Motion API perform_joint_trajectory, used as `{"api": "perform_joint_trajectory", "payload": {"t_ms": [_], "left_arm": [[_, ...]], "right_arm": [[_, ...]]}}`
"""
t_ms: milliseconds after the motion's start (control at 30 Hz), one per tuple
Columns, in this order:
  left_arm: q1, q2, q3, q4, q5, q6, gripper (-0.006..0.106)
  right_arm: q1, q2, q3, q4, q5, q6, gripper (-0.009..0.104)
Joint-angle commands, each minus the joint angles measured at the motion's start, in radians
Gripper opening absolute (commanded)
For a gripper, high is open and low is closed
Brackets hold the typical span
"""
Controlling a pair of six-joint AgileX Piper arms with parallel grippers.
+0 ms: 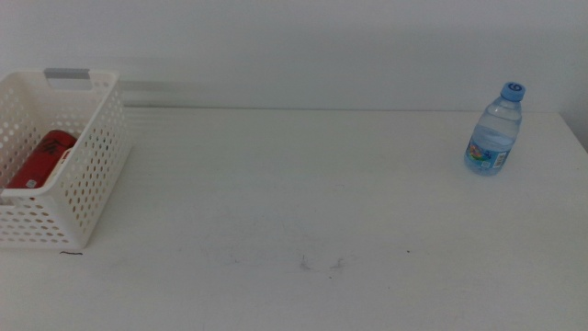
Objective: Use arms to grab the bottles and put them into the dustbin to the left of the table.
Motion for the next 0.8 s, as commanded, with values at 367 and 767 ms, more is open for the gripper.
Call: {"api": "perform_joint_trajectory", "payload": {"t_ms": [367, 767], "left_arm": [[-0.002, -0.005, 0.001, -0.004, -0.043, -0.001, 0.094], [-0.002, -0.005, 0.001, 0.025, -0.043, -0.001, 0.094]], "right_arm": [[-0.001, 0.838, -0.052, -0.060, -0.847, 0.027, 0.086], [-0.001, 1.270, -0.282, -0.138, -0.902, -0.029, 0.086]]}}
